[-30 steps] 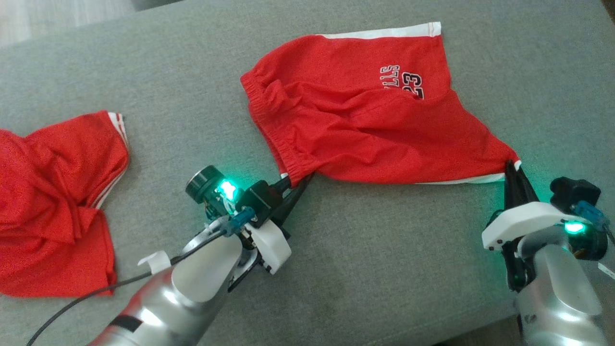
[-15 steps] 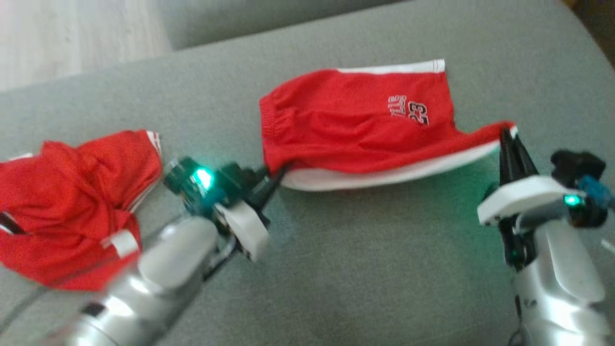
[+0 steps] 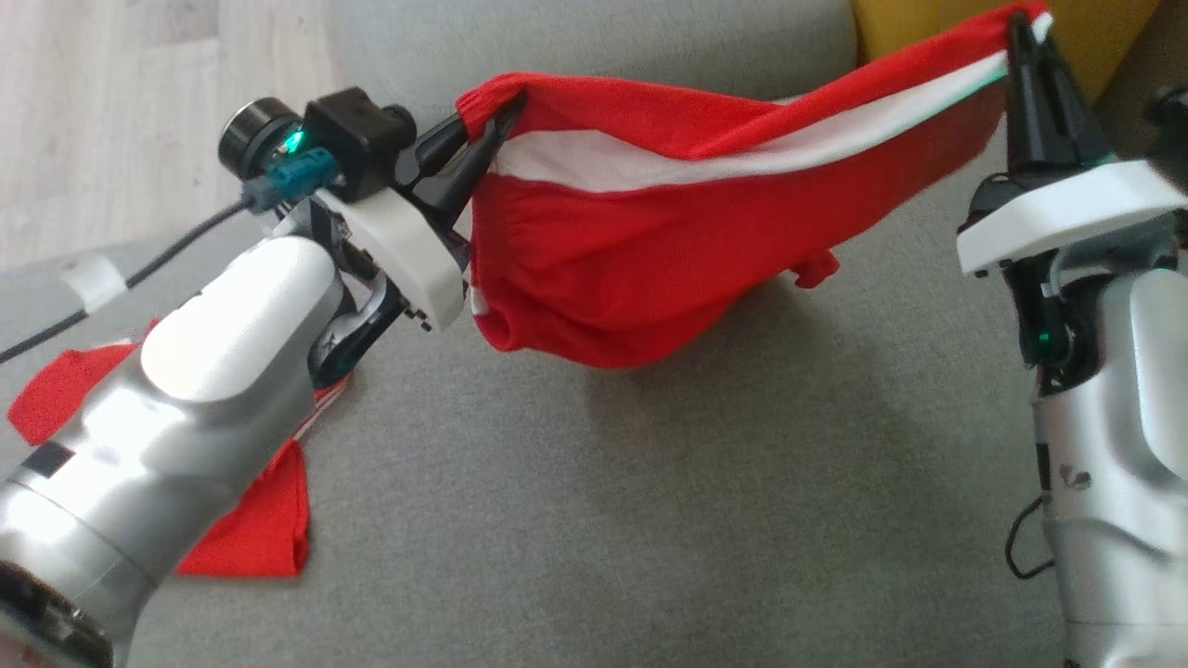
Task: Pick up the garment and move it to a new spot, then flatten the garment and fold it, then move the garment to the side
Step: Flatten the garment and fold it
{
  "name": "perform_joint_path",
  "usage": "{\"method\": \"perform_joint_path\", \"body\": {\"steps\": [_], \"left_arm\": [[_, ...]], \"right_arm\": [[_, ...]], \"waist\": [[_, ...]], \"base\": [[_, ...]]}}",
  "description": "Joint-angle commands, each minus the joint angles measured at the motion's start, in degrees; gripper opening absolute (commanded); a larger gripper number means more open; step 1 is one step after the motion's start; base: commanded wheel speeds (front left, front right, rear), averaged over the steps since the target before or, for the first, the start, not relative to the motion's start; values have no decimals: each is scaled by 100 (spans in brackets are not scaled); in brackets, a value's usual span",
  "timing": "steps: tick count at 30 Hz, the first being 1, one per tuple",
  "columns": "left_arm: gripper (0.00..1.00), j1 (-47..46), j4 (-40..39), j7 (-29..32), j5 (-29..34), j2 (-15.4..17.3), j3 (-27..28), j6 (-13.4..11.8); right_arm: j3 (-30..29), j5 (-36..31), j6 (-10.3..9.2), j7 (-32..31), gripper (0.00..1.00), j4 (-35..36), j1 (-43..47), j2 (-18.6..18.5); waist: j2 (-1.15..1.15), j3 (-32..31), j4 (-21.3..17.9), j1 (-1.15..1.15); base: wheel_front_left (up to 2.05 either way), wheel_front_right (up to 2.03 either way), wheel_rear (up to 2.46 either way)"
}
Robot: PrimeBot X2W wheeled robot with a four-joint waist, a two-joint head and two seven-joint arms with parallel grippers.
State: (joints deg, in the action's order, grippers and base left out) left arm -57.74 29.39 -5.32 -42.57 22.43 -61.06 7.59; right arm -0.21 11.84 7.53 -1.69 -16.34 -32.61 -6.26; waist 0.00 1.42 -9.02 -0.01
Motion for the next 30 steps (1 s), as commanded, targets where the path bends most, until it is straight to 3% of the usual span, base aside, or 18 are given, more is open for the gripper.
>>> {"method": "perform_joint_path", "body": {"steps": [1,11,17,25,30], "left_arm": [[0,-434,-185,61,-240,224,231,-10],[0,-362,-912,689,-1088,680,122,-10],[0,-293,-1250,1093,-1573,900,215,-10],[0,-1303,-887,1540,-1635,889,440,-12],[0,-2349,-168,1156,-1361,660,702,-11]], "right_arm": [[192,40,-4,-68,0,366,-272,-16],[-121,-194,-4,-650,0,1274,224,42],[-399,-361,-4,-1068,0,1338,288,121],[-233,-310,-4,-1094,0,324,-1115,166],[-301,-401,-4,-313,0,-781,-2713,222]], "waist": [[0,-134,51,1],[0,-193,227,1],[0,77,219,1],[0,1224,45,1],[0,1847,-33,1]], "base": [[0,0,0],[0,0,0],[0,0,0],[0,0,0],[0,0,0]]}}
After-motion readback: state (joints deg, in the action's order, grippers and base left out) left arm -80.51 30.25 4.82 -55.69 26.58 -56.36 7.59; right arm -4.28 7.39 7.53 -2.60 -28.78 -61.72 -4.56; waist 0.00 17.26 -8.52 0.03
